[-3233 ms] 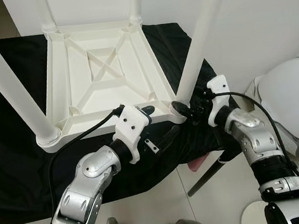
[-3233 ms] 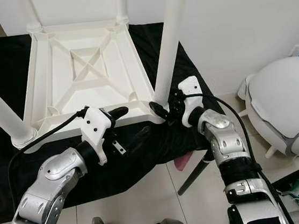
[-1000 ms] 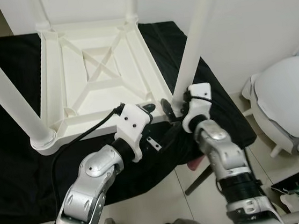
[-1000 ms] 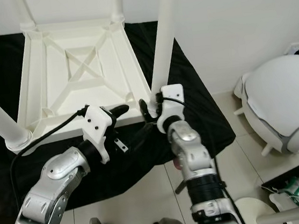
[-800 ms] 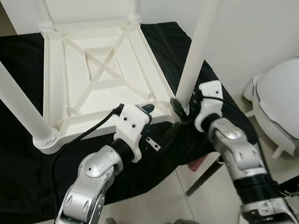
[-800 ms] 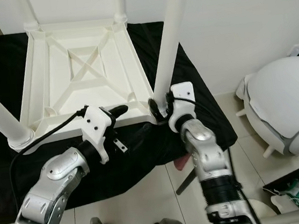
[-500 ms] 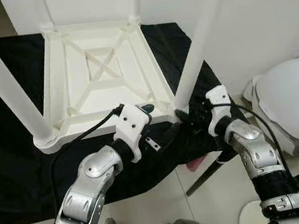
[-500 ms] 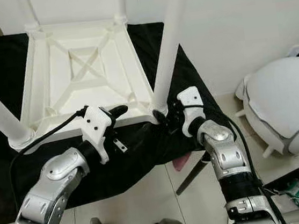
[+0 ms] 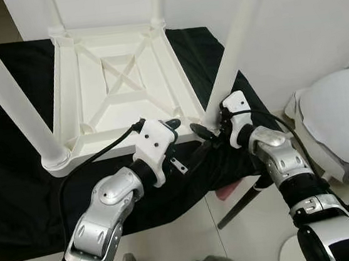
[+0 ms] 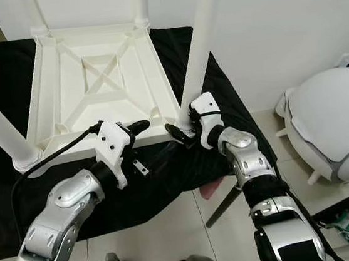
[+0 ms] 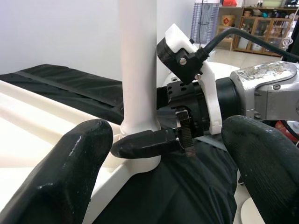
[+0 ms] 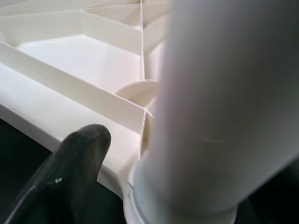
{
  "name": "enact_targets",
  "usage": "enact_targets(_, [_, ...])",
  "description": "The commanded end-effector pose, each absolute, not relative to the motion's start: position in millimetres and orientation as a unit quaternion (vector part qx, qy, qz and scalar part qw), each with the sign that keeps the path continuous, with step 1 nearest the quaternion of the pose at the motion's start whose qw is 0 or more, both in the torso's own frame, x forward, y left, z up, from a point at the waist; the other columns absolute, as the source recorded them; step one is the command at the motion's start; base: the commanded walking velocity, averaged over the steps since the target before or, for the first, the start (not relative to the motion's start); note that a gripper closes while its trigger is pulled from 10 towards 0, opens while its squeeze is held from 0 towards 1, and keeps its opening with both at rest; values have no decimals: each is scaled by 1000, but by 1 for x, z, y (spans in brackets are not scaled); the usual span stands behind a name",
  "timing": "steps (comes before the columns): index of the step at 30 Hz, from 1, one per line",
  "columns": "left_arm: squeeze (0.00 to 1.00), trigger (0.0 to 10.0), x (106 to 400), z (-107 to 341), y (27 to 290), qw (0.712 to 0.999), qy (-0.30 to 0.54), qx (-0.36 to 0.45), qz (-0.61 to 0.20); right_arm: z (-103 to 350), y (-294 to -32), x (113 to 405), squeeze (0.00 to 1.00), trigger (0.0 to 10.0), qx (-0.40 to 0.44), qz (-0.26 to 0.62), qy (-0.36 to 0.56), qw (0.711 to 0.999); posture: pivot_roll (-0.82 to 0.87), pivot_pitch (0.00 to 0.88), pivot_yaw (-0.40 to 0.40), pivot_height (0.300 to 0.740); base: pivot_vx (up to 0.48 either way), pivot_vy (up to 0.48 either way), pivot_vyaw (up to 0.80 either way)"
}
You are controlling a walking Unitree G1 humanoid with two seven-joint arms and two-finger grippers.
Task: Building children table
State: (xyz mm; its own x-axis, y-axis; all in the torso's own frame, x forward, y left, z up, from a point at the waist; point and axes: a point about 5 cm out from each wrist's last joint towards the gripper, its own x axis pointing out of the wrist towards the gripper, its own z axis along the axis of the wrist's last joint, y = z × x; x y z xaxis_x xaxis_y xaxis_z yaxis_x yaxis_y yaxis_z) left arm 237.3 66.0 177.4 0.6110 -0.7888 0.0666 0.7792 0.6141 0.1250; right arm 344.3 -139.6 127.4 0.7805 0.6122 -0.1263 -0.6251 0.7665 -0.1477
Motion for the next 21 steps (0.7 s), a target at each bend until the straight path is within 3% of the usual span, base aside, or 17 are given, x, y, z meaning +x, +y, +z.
enact_targets(1, [0,10000,237,178,65,897,-57,42,-436,124,-139,348,0,10000,-97,328,46,938,39,4,-77,740,0,0,0])
enact_targets(3, [0,10000,237,178,66,898,-57,42,-434,121,-137,349,0,10000,-99,329,52,938,45,8,-80,740,0,0,0])
enact_targets(5, [0,10000,237,179,67,900,-58,43,-429,117,-135,350,0,0,-96,341,62,933,51,12,-84,740,0,0,0])
enact_targets(17, [0,10000,236,178,67,900,-55,41,-430,113,-146,351,0,0,-91,337,57,935,39,17,-78,740,0,0,0])
enact_targets(21, [0,10000,236,178,67,899,-55,40,-433,118,-145,350,0,0,-73,306,35,949,30,19,-76,740,0,0,0])
